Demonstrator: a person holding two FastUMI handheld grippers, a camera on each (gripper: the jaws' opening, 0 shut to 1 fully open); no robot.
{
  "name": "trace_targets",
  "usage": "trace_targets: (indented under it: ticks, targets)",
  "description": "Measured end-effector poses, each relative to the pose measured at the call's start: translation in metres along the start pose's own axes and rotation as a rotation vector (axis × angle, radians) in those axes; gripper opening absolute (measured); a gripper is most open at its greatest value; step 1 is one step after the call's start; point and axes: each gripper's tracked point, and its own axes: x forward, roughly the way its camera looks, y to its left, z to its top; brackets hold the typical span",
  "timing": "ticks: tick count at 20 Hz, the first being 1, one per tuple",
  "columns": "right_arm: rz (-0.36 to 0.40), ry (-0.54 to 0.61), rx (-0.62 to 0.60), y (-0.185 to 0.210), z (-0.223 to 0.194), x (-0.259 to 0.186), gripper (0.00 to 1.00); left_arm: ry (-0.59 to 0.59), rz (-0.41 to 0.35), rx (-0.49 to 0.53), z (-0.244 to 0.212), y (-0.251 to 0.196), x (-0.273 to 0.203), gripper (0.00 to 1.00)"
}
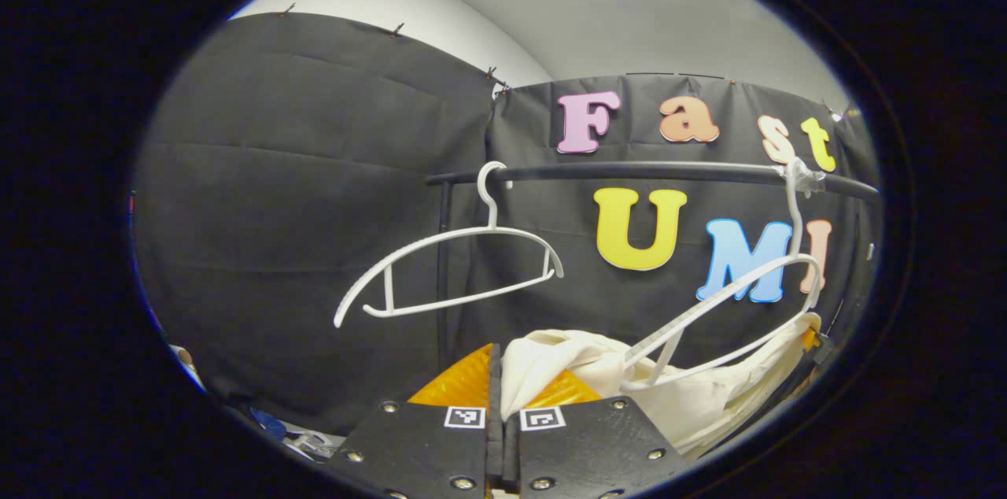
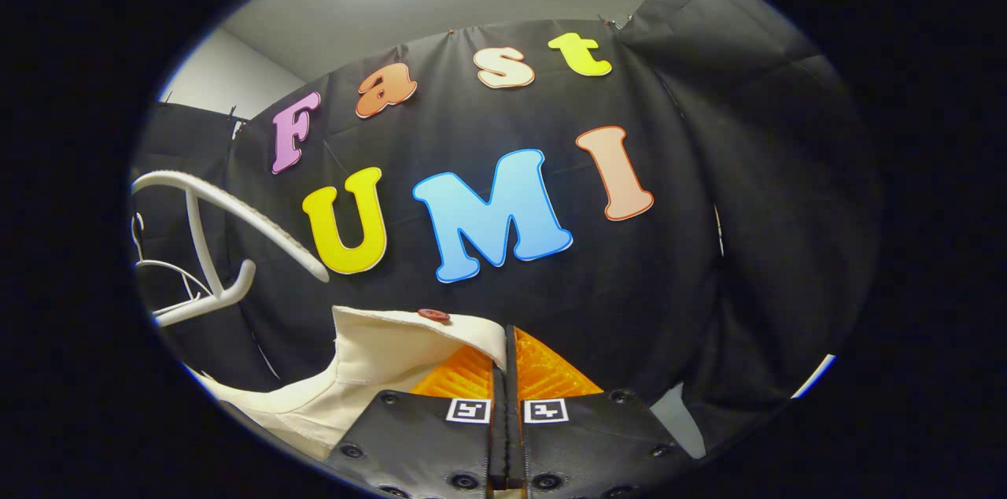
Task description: Grasp the clothes on the hanger with both hands and then place them into the laundry hamper below.
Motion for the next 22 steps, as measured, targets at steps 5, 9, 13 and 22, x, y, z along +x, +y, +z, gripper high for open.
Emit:
trace_targets:
  ticks: [5, 9, 13, 22]
  targets:
    - [0.01, 0.037, -0.045, 0.005, -0.021, -0.019, 0.01, 0.072, -0.024, -0.062, -0.03, 0.005, 0.01, 0.01]
    - [-0.018, 0.03, -0.083, 0.007, -0.026, -0.054, 0.01, 0.11, -0.06, -0.096, -0.054, 0.028, -0.007, 0.01]
    - [-0.071, 0.022, -0.118, 0.015, -0.028, -0.107, 0.01, 0.223, -0.142, -0.17, -0.092, 0.057, -0.025, 0.01]
    - [-0.05, 0.005, -0.211, 0.085, -0.034, -0.241, 0.01, 0.148, -0.384, 0.07, -0.08, 0.09, -0.064, 0.01]
